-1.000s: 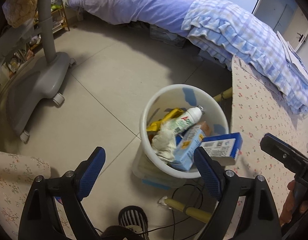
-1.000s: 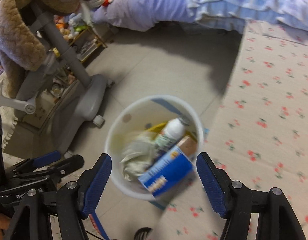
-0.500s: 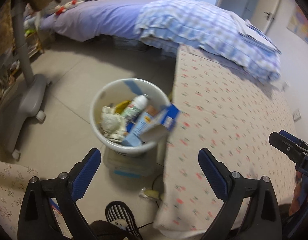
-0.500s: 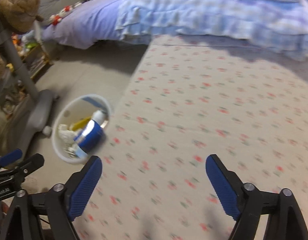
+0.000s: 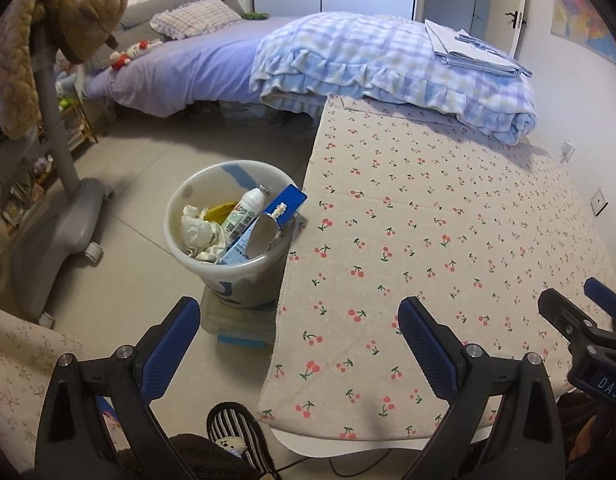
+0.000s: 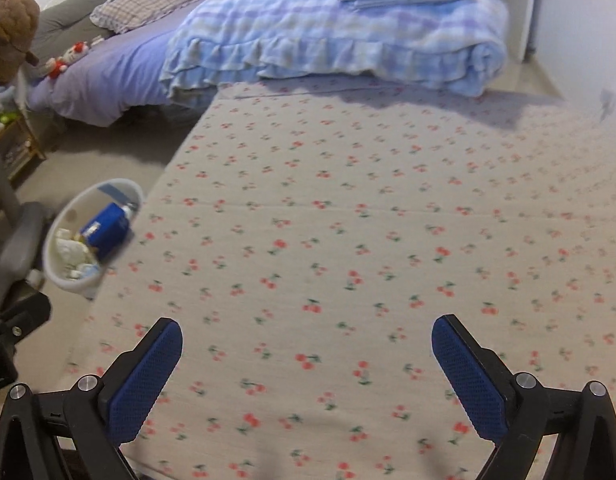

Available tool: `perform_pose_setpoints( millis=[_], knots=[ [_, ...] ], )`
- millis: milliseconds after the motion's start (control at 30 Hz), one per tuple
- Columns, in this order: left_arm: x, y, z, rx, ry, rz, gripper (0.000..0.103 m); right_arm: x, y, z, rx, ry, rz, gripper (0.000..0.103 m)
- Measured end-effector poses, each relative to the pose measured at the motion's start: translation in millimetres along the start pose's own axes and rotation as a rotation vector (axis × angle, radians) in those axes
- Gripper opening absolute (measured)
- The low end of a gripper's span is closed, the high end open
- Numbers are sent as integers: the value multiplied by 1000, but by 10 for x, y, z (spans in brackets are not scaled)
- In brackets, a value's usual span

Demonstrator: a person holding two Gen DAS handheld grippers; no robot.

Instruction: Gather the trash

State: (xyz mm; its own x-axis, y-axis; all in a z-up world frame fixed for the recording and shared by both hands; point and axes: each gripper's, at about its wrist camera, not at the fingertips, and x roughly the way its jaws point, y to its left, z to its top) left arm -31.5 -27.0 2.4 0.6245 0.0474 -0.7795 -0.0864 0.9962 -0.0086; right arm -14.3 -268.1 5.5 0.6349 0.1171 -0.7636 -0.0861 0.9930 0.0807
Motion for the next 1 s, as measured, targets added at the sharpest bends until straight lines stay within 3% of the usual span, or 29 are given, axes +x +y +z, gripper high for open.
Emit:
perform_pose_setpoints(
  millis=[200,1000],
  knots=[
    [-25,-49,-74,3,-27,24,100,-67,28,-66,-32,-75,-55,102],
    [-50,-27,-54,-16,-46,14,100,2,8,-109,15,-51,-25,102]
  ],
)
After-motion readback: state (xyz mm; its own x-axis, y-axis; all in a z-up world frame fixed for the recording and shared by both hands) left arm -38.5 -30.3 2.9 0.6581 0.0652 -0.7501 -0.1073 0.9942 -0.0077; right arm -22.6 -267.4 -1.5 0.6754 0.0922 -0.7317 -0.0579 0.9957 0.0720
